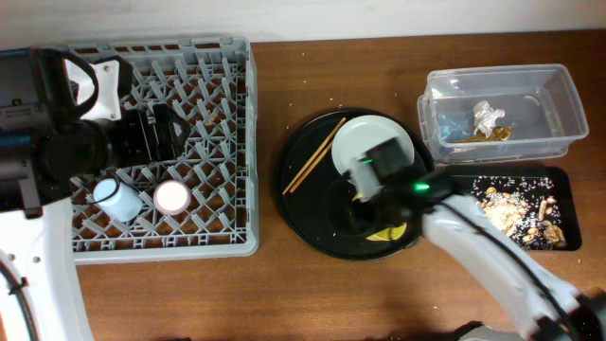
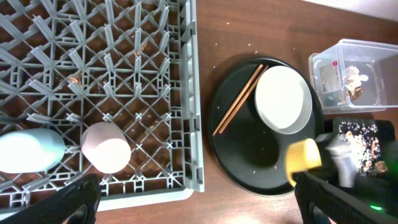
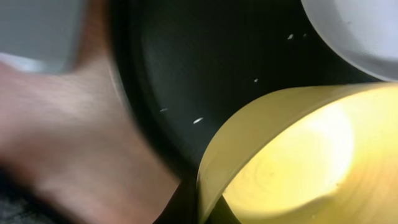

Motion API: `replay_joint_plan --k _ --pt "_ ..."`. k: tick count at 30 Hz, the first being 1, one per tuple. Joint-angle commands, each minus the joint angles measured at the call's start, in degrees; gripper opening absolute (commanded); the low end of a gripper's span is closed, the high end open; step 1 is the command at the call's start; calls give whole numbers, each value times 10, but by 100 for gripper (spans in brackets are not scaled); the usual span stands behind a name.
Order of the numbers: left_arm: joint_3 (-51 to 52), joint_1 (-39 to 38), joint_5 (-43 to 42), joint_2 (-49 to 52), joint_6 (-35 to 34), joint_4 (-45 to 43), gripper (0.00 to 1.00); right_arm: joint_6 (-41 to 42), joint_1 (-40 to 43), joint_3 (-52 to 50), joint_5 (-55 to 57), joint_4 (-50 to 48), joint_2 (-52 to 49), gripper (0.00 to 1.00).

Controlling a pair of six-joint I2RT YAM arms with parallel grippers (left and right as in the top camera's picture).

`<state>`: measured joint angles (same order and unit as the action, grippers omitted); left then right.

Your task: Sort waste into correct bins and load items into the dishwasher rack

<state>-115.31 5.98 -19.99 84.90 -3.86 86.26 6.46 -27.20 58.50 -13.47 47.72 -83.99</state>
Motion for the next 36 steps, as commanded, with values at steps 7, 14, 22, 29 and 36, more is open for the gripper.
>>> replay_joint_plan --k 7,14,22,29,36 --pt "-9 0 -9 -1 11 -1 99 37 -51 62 92 -14 -57 52" --pt "11 -59 1 1 25 -3 98 92 0 249 81 102 -55 55" --pt "83 -216 65 59 24 -73 83 130 123 278 35 183 -54 56" --pt "187 -325 160 233 31 -268 55 111 130 276 38 186 -54 77" --pt "187 -335 163 404 87 -418 51 111 130 275 38 188 -55 81"
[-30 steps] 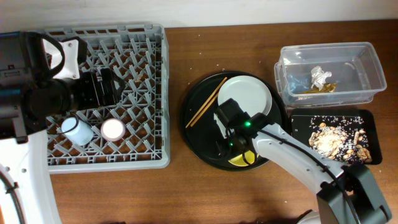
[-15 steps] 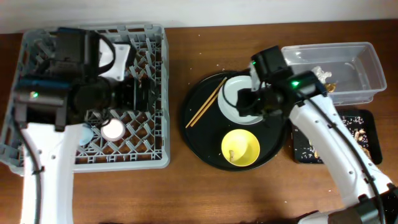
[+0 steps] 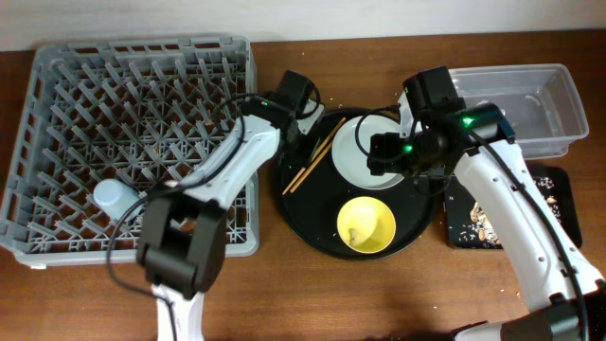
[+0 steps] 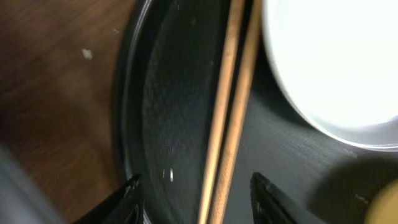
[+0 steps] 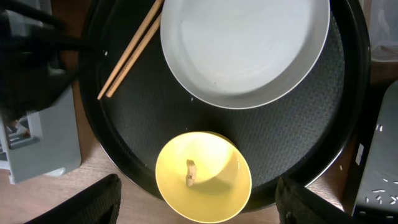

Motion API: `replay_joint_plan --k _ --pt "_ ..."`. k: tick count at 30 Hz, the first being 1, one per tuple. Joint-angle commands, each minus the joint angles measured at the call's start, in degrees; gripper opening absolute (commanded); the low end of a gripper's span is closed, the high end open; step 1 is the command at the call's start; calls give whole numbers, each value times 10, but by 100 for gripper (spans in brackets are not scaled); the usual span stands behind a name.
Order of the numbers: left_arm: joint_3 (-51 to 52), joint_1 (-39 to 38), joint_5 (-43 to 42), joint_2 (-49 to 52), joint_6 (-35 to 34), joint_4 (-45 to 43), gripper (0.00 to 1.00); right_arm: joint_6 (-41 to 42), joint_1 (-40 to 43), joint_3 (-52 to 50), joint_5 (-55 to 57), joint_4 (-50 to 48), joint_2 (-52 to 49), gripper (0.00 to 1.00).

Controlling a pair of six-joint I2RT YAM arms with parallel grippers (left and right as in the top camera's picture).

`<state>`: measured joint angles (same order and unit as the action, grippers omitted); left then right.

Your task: Sort waste into correct bins and load items into the dishwasher rack

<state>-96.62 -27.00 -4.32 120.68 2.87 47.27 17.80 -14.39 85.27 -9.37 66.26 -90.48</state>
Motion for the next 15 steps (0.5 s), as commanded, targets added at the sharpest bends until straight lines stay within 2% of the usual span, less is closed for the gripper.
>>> replay_joint_plan --k 1,3,6,9,10,15 --pt "0 -7 7 57 20 -39 51 -2 2 8 -3 2 9 82" --pt "0 -15 7 69 33 -51 44 -2 2 8 -3 2 5 82" --pt "0 -24 7 69 45 -59 40 -2 2 8 -3 2 1 82" --pt "0 -26 20 88 45 -69 30 -2 2 8 -3 3 0 82" --pt "1 -26 30 106 45 -71 24 -2 2 8 -3 5 0 82" --pt "-10 -26 31 111 41 -47 21 -2 2 8 -3 8 0 82"
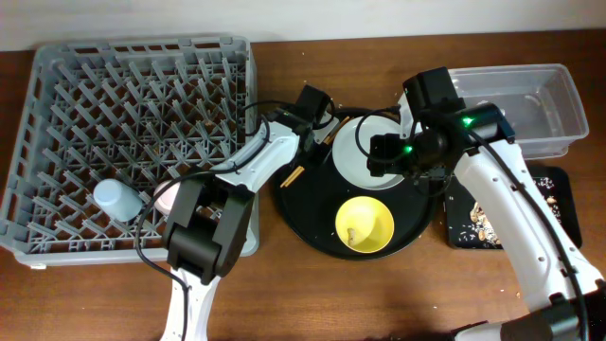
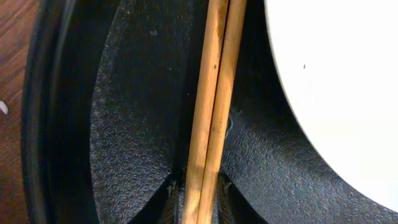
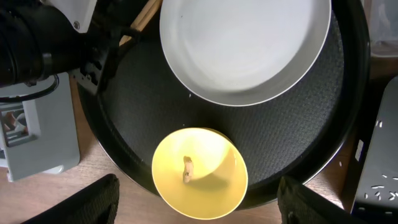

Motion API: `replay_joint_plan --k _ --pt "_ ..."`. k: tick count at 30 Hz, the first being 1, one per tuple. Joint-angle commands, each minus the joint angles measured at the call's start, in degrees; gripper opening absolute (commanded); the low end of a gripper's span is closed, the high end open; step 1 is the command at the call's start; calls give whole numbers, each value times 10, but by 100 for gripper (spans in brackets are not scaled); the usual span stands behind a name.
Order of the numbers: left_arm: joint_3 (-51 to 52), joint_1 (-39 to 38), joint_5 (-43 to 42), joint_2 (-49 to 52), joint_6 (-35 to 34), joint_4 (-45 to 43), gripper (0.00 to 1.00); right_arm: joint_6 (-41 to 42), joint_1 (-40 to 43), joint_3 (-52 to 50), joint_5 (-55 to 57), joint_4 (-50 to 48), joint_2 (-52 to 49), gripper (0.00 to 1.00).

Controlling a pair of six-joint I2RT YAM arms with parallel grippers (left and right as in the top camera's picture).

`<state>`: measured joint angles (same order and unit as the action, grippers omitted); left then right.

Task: Sort waste into correct bins and load items into the dishwasher rack
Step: 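Grasp the wooden chopsticks with the left gripper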

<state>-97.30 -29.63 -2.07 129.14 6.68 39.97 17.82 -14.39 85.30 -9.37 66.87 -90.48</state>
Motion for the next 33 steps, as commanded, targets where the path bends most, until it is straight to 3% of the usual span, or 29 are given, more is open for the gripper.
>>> replay_joint_plan --k 1,2,6,9,14,23,24,26,33 --pt "-10 0 8 20 3 40 21 -2 2 7 -3 3 0 82" --pt "-20 0 8 12 3 57 22 -2 2 7 -3 3 0 82" --pt "-61 0 9 -28 3 111 51 -2 2 7 -3 4 0 82" --pt "-51 1 36 -26 4 90 52 -2 2 7 -3 3 0 82" --pt "2 0 36 -25 3 32 32 -2 2 7 -3 3 0 82" --pt "56 -4 2 -25 3 13 28 -2 2 7 -3 3 0 82" --pt "56 -4 2 -25 3 13 23 -2 2 7 -3 3 0 82" --pt "52 -4 1 -26 3 16 0 -2 2 7 -3 2 0 82" --pt "-69 21 2 -112 -80 146 0 -2 2 7 -3 2 0 82"
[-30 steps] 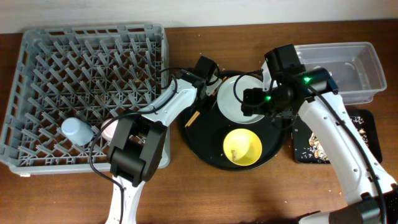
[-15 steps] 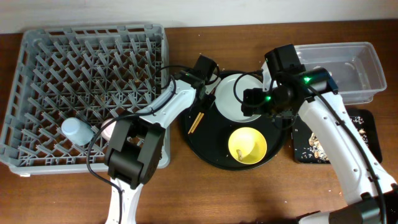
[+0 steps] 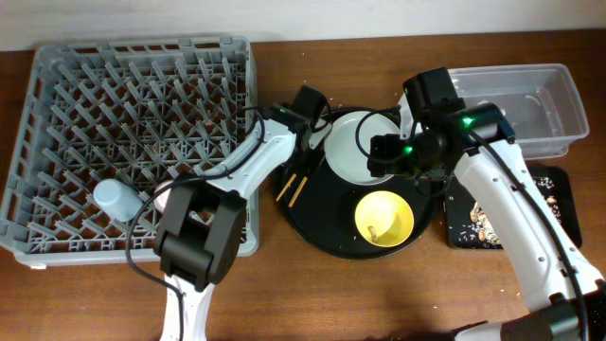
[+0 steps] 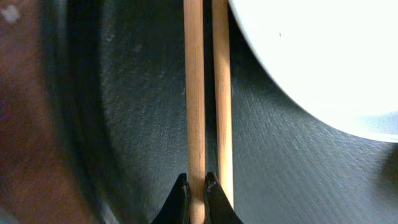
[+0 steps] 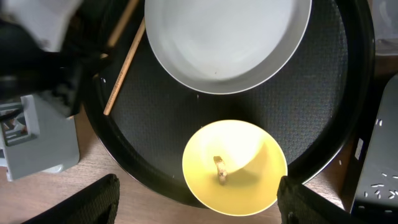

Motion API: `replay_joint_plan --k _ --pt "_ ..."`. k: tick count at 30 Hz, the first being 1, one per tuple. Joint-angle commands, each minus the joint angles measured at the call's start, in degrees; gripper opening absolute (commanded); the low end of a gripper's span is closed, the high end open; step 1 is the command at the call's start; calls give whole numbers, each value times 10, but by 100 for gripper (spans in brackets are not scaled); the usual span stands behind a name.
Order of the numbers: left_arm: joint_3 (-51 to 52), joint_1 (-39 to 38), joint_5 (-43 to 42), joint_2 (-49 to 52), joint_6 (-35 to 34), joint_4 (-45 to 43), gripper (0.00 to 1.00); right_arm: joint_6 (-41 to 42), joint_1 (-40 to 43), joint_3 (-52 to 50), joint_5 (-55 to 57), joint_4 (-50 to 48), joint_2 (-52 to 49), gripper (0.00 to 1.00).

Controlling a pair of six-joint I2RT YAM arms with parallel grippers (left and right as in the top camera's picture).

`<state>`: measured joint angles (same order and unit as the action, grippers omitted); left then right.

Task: Sort waste into correct bins and load items into the dishwasher rack
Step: 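Grasp the wooden chopsticks with the left gripper, then insert the chopsticks upright into the rack with left gripper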

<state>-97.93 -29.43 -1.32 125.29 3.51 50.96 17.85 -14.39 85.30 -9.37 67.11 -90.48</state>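
Two wooden chopsticks (image 4: 222,93) lie side by side on the left of the round black tray (image 3: 317,223). My left gripper (image 4: 196,186) is shut on the left chopstick (image 4: 194,93); in the overhead view the left gripper (image 3: 301,142) sits at the tray's upper left. A white plate (image 3: 360,147) fills the tray's far half. A yellow bowl (image 5: 235,165) with a small brown scrap (image 5: 219,169) stands in the near half. My right gripper (image 5: 198,210) hangs open high above the tray, holding nothing.
A grey dishwasher rack (image 3: 142,104) fills the left, with a pale blue cup (image 3: 115,199) near its front. A clear plastic bin (image 3: 530,104) stands at the far right. A black tray of food scraps (image 3: 554,208) lies in front of it.
My left fingers straddled both chopsticks; now they are shut on the left one alone. The chopsticks lie a little apart, lower on the tray's left. The yellow bowl stands further right.
First my left gripper was over the rack and my right one low at the yellow bowl. Then the right gripper was raised and open, the bowl left in the tray, and the left was open over the chopsticks. It straddled them, then shut on one.
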Motion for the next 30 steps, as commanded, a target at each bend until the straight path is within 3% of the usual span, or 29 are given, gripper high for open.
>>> replay_joint_plan --k 1,3,5,7,15,17,19,21,23,27,30 --pt "-74 27 -4 -90 -59 48 0 -2 2 7 -3 0 0 82" --pt "-79 57 13 -135 -92 65 0 -2 2 7 -3 0 0 82" --pt "-79 99 104 -155 -181 97 0 -2 2 7 -3 0 0 82" --pt "-72 132 106 -148 -222 102 0 -2 2 7 -3 0 0 82" --pt "-69 145 106 -42 -223 95 2 -2 2 7 -3 -1 0 82" --pt "-69 146 106 -41 -223 91 17 -2 2 7 -3 -1 0 82" --pt "-69 146 105 -41 -223 94 18 -2 2 7 -3 -4 0 82" --pt "-72 146 97 -41 -223 98 27 -2 2 7 -3 -5 0 82" --pt "-96 146 94 -41 -223 124 27 -2 2 7 -3 -4 0 82" --pt "-188 144 -24 -41 -219 215 22 -2 2 7 -3 -4 0 82" --pt "-207 112 -28 -41 -196 230 22 -2 2 7 -3 -4 0 82"
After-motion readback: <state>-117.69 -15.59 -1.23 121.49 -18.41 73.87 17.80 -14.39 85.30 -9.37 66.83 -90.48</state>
